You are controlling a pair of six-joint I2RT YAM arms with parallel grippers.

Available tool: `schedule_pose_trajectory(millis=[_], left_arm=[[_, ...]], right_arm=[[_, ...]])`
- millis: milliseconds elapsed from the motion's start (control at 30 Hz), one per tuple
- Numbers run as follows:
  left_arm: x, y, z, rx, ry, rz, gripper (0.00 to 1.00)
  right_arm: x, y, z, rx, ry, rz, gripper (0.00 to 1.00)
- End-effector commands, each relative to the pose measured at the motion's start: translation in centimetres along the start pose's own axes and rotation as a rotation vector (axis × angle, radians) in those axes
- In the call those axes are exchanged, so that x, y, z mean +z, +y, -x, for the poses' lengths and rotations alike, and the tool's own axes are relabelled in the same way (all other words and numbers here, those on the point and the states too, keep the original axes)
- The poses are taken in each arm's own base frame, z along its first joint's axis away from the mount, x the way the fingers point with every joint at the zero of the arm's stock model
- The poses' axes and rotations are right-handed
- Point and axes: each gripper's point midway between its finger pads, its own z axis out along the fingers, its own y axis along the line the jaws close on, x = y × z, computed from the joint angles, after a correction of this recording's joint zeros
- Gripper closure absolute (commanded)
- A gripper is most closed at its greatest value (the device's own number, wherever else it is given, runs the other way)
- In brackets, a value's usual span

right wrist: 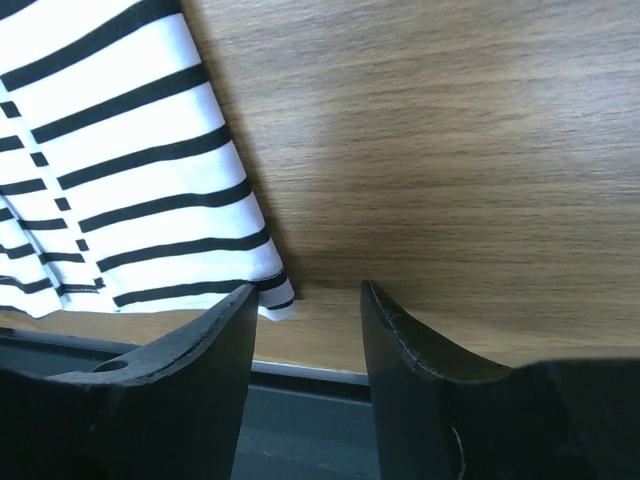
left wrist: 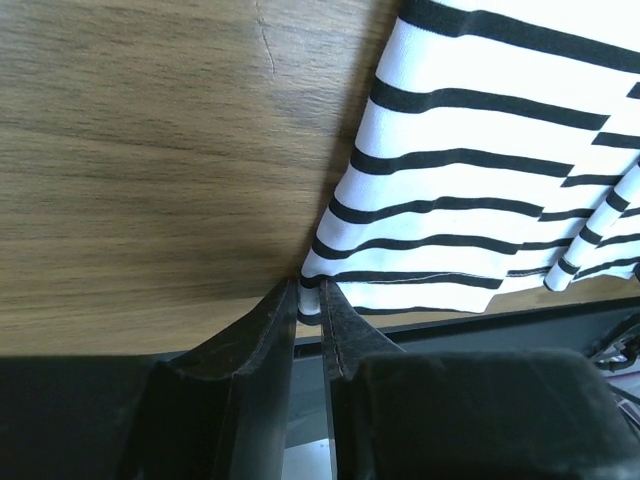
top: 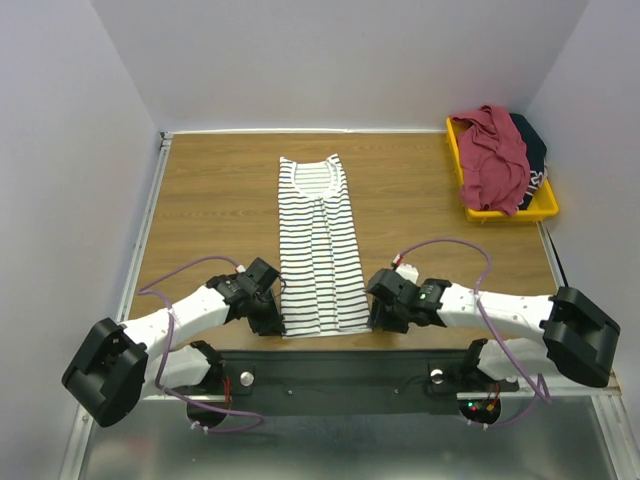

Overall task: Fold and stack the tank tops
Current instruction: Fold the tank top

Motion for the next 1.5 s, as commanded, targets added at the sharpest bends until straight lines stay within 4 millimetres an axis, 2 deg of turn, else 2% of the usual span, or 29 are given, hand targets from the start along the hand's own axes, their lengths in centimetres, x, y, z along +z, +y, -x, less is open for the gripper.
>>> schedule_pose_trajectory(millis=[0,400,800,833,1100,1200,1367,1467], left_arm=[[0.4,1.1,-0.1,0.016,-0.002,0.036,0.73],[0.6,1.1,-0.1,0.034,0.006,0.037,0.73],[0.9,0.8,-0.5,0.044,0.021,0.023,0.80],[1.0,0.7,-0.6,0.045,0.023,0.024,0.80],[1.1,0.5,-0.7,0.065,0.017,0.022,0.87],[1.0,0.2,-0.5,0.074,0.015,0.019,1.00],[0.6,-0.2,-0.3,0.093,-0.004,0.021,1.00],[0.2,-0.3,-0.7,0.088,-0.006,0.019,1.00]], right_arm=[[0.0,1.2,0.9,0.004,-0.028,0.021,0.49],[-0.4,2.8,1.2,0.008,-0.019,0.062,0.50],[0.7,2.1,-0.6,0.024,0.027,0.063,0.55],[0.8,2.0,-0.6,0.023,0.027,0.059,0.60],[0.8,1.9,-0.4,0.011,0.013,0.054,0.71],[0.7,2.3,0.0,-0.004,0.006,0.061,0.81],[0.3,2.9,0.1,-0.035,0.010,0.083,0.97],[-0.2,3.2,-0.1,-0.048,0.013,0.091,1.00]])
